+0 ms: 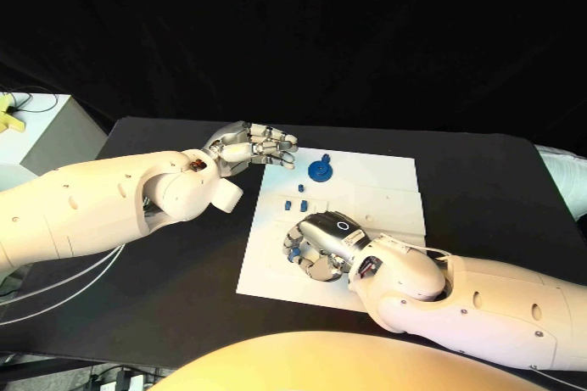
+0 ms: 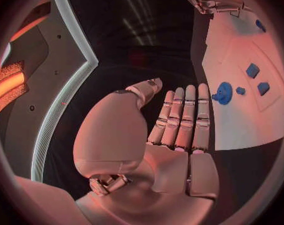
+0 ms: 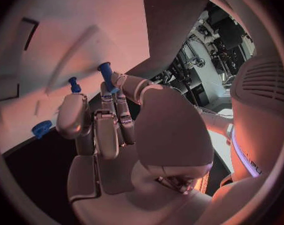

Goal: Assemble the parts on the task board

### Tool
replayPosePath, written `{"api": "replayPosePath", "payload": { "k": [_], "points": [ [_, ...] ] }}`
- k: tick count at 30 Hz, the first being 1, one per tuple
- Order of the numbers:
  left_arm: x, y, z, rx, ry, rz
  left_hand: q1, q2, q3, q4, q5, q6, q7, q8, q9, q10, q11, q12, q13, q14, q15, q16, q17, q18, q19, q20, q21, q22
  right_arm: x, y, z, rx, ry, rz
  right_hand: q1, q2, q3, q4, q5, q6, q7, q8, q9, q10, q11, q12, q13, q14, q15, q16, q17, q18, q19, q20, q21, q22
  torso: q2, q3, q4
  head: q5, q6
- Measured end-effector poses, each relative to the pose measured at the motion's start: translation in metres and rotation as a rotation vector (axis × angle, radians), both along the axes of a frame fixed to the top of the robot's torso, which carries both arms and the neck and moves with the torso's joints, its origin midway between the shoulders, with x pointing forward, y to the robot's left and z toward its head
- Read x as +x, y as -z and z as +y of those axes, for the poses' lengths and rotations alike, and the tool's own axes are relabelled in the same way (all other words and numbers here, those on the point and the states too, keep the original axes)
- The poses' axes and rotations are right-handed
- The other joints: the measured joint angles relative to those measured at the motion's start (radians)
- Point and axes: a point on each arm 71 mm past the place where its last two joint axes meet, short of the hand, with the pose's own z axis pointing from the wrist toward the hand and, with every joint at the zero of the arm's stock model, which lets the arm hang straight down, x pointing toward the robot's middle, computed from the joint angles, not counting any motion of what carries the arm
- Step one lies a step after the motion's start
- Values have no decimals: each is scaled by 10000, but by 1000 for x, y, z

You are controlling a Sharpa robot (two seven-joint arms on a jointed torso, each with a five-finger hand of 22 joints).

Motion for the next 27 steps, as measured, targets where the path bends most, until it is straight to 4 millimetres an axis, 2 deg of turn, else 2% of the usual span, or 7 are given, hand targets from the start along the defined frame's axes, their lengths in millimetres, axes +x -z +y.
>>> {"api": "replayPosePath", "payload": {
  "k": [12,14,18,24,27],
  "points": [
    [0,0,0,3,3,6,0,0,0,0,0,0,0,0,0,1,0,0,-1,0,0,0,0,0,0,0,0,0,2,1,-1,-75,59,-9,1,0,29,-23,-5,0,0,0,9,26,27,0,0,0,0,0,-53,0,0,0,-52,-33,0,1,3,-29,0],
    [0,0,0,4,2,7,0,0,0,0,0,0,0,0,1,0,0,0,3,0,0,0,0,0,0,0,0,0,2,2,-1,-93,53,8,-2,2,22,-30,-47,-193,103,-189,-18,18,20,-74,0,0,0,0,-114,1,-84,81,-210,-108,0,1,3,-31,0],
    [0,0,0,6,2,10,0,0,0,0,0,0,0,0,1,0,0,0,8,0,0,0,0,0,0,0,0,0,4,2,-1,-151,22,42,-167,155,-84,-170,-106,-538,214,-448,-97,-165,-164,-497,37,-18,130,-145,-387,1,-351,183,-618,-318,-1,1,3,-31,0],
    [0,0,0,8,4,16,0,0,-19,19,0,0,0,0,-16,0,0,67,7,0,0,0,37,1,90,-18,-106,-73,5,3,-1,-200,-64,150,-538,45,-114,-278,-133,-596,226,-519,-97,-238,-247,-800,102,-24,194,-292,-724,1,-495,270,-1020,-547,-1,0,2,-29,0],
    [0,0,0,11,3,21,0,0,-30,30,0,0,0,0,-18,0,0,69,7,0,0,0,40,1,91,-18,-117,-92,5,4,-2,-224,-98,229,-677,-49,-141,-332,-140,-779,241,-659,-124,-273,-355,-977,-12,-19,199,-398,-883,2,-628,322,-1277,-696,-3,-1,2,-22,0]
  ]
}}
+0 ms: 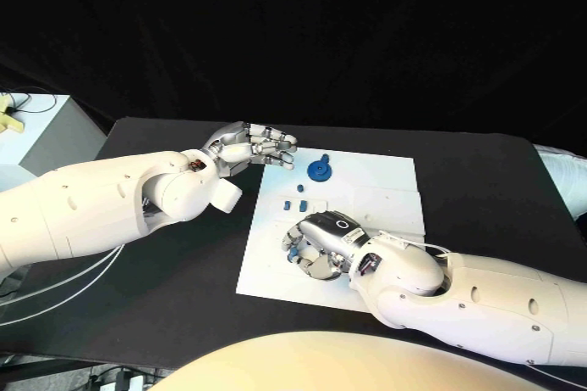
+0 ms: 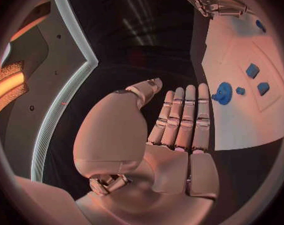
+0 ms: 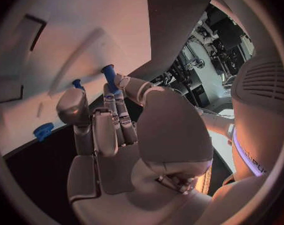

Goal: Assemble the parts on the task board

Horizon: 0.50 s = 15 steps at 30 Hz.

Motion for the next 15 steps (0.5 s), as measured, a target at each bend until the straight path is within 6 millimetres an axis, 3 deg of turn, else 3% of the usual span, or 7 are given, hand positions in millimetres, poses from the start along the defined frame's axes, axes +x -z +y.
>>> {"api": "replayPosePath", "payload": {
  "k": [6,11,13,15],
  "points": [
    [0,0,1,14,-11,16,0,0,0,0,0,0,0,0,0,0,0,0,-1,0,0,0,0,0,0,0,0,0,0,5,-4,-159,11,232,-181,-239,-143,3,3,-95,23,-52,-1,-198,93,-173,-20,1,73,-5,-78,0,-144,20,-339,-210,-2,-6,1,13,0],
    [0,0,1,22,-11,28,0,0,0,0,0,0,0,0,0,0,0,0,-2,0,0,0,-1,0,0,0,0,-3,0,5,-4,-162,-15,326,-192,-249,-172,-26,3,-101,29,-90,-3,-245,66,-225,-22,1,73,-44,-115,1,-148,24,-413,-250,-4,-6,1,15,0],
    [0,0,1,25,-7,35,0,0,0,0,0,0,0,0,1,0,0,0,-2,0,0,0,-1,0,-1,0,0,-8,0,5,-5,-165,-26,362,-244,-301,-229,-26,3,-159,44,-127,-9,-406,106,-324,-27,0,74,-110,-196,161,-237,74,-594,-355,-4,-6,1,15,0],
    [0,0,1,27,-3,41,0,0,0,0,0,0,0,0,1,0,0,0,-2,0,0,0,-1,0,-1,0,0,-8,-1,6,-5,-176,-39,395,-201,-343,-462,-66,3,-325,108,-258,-42,-811,170,-549,-33,0,179,-306,-513,201,-509,124,-1240,-765,-4,-5,1,8,0]
  ]
}}
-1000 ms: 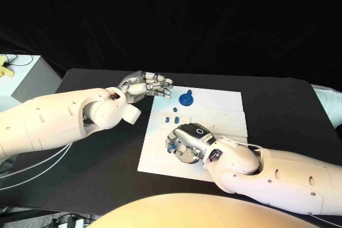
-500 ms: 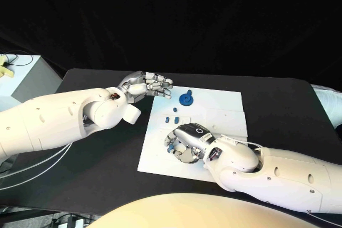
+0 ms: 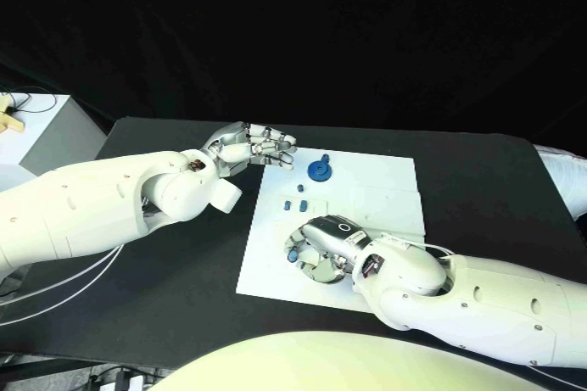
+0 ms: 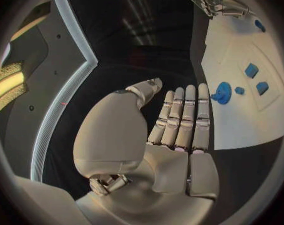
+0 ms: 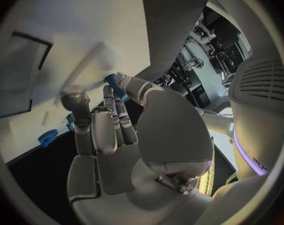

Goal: Assemble the parts on the task board

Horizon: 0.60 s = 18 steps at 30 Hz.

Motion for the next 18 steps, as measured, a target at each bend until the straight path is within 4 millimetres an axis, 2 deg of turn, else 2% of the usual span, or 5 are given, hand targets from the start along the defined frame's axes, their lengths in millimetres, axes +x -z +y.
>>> {"api": "replayPosePath", "payload": {
  "k": [4,6,8,11,18],
  "points": [
    [0,0,0,5,8,14,0,0,0,0,0,0,0,0,0,0,0,0,0,-38,37,0,0,0,0,0,0,0,0,1,-1,2,4,44,78,-72,-817,-43,272,-353,24,-289,-82,-871,157,-259,8,-195,187,-501,-820,274,-553,98,-1537,-976,0,0,-1,-16,0],
    [0,0,0,6,9,17,0,0,0,0,0,-3,3,0,0,0,0,0,-1,-38,38,0,-1,1,0,0,0,-1,0,1,-2,14,15,44,481,190,-1864,53,486,-561,-20,-479,-169,-1466,268,-295,24,-437,263,-802,-1310,430,-844,197,-2426,-1546,0,0,-1,-28,0],
    [0,0,0,9,9,21,0,0,0,0,0,-37,37,0,1,0,0,0,-1,-37,37,0,-1,0,0,0,0,-10,0,1,-3,44,28,33,1030,413,-3012,341,603,-746,-149,-667,-274,-1911,354,-172,34,-662,329,-1084,-1805,437,-964,255,-3013,-1923,0,0,-2,-42,0],
    [0,0,0,10,11,25,0,0,1,0,0,-37,37,0,1,0,0,0,-1,-38,37,0,-1,0,0,0,0,-10,0,0,-3,131,54,1,1774,439,-4047,1043,679,-1006,-211,-860,-412,-2338,414,87,43,-788,391,-1269,-2205,437,-976,269,-3287,-2107,0,0,-3,-63,0],
    [0,0,0,8,27,32,0,0,0,0,0,-37,37,0,-9,0,0,0,-2,-37,37,0,-1,0,-1,0,0,-9,1,-3,-8,496,192,-89,2470,374,-4457,2198,759,-1094,-191,-866,-536,-2327,356,694,87,-784,387,-1207,-2245,437,-882,255,-3429,-2193,1,3,-2,-107,0]
  ]
}}
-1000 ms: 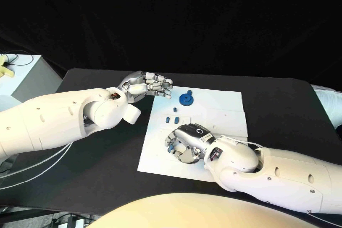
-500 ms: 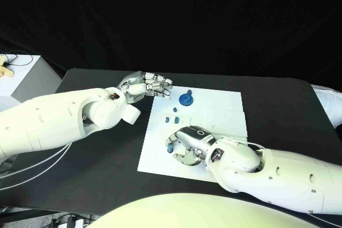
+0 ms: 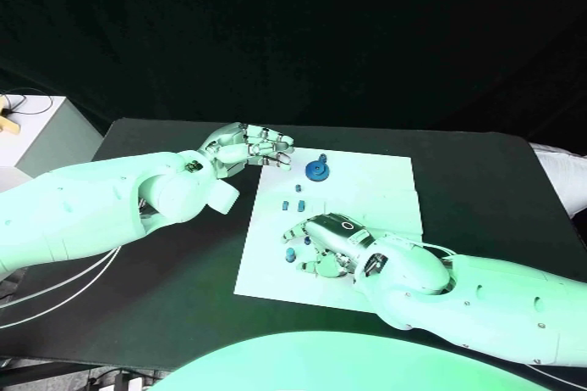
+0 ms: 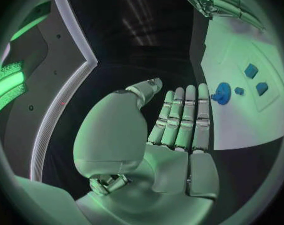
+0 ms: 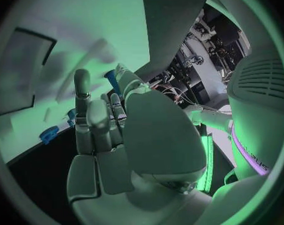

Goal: Assemble the parts on the task board

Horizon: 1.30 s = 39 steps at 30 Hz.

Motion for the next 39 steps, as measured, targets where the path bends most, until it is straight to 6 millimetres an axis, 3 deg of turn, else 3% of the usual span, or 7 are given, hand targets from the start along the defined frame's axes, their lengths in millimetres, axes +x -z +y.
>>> {"api": "replayPosePath", "payload": {
  "k": [12,18,20,23,25,30,39],
  "points": [
    [1,1,1,22,-18,16,0,0,0,0,0,0,0,0,1,-74,2,-1,-1,0,0,0,8,0,0,0,0,-15,18,-25,-46,1604,1232,1123,-278,156,653,400,109,103,442,101,-111,1693,-266,1336,106,379,-263,815,1159,-2,775,-166,1719,1268,-35,-10,-7,-266,0],
    [2,2,1,35,-23,37,0,0,0,0,0,0,-1,0,1,-73,2,-1,-1,0,0,0,7,0,0,0,-40,-15,42,-43,-101,2616,2971,2429,-618,1,1039,508,-288,1013,137,784,72,3721,-517,3308,1134,743,-606,1280,2001,-268,1288,-451,2960,2133,-97,-39,-18,-596,12],
    [2,3,0,25,4,48,0,0,0,0,0,0,-1,0,1,-73,2,0,-2,0,0,0,7,-1,0,0,-40,-15,46,-44,-121,2950,3702,3075,-823,-72,1057,527,-125,1154,-5,1112,172,3814,-841,5933,3584,784,-751,1667,2780,-410,1634,-650,3717,2653,-123,-63,-17,-771,49],
    [1,4,-2,6,48,74,-2,-2,-29,23,0,-5,-6,0,-5,-73,2,-1,-2,0,0,0,19,-1,0,0,-51,-40,48,-44,-148,3197,4531,3787,-1371,-88,1159,693,66,1252,-99,1672,430,4701,-808,10421,9250,783,-789,2306,3893,-561,1962,-667,4515,3229,-163,-91,-19,-946,77],
    [1,5,-2,-10,77,97,-293,-160,-374,193,0,-55,-56,0,-29,-95,23,64,9,-14,14,0,60,1,37,37,-217,-161,47,-43,-163,3221,4947,4072,-1751,-103,1060,933,189,1362,-209,2013,591,5555,-1031,11712,11133,779,-822,2531,4001,-563,2079,-723,4879,3486,-192,-101,-26,-1029,75],
    [-1,9,-2,-84,178,149,-725,-382,-987,535,0,-112,-39,0,-43,-221,33,127,29,-144,64,-36,105,1,37,37,-508,-388,40,-42,-191,3068,5703,4554,-2132,-100,926,1201,346,1383,-237,2365,747,6373,-1146,12681,12349,769,-875,2770,4012,-721,2319,-767,5478,3840,-255,-106,-66,-1220,59],
    [-8,15,0,-275,346,195,-562,-220,-1144,537,0,-127,-55,0,-43,-138,-75,281,63,-198,86,-212,104,1,38,110,-738,-614,21,-37,-223,1939,6623,4837,-2904,-131,436,1676,599,1192,-261,2405,735,6616,-1158,13301,12363,768,-875,3018,4012,-873,2703,-740,6553,3854,-362,-106,-126,-1478,5]
  ]
}}
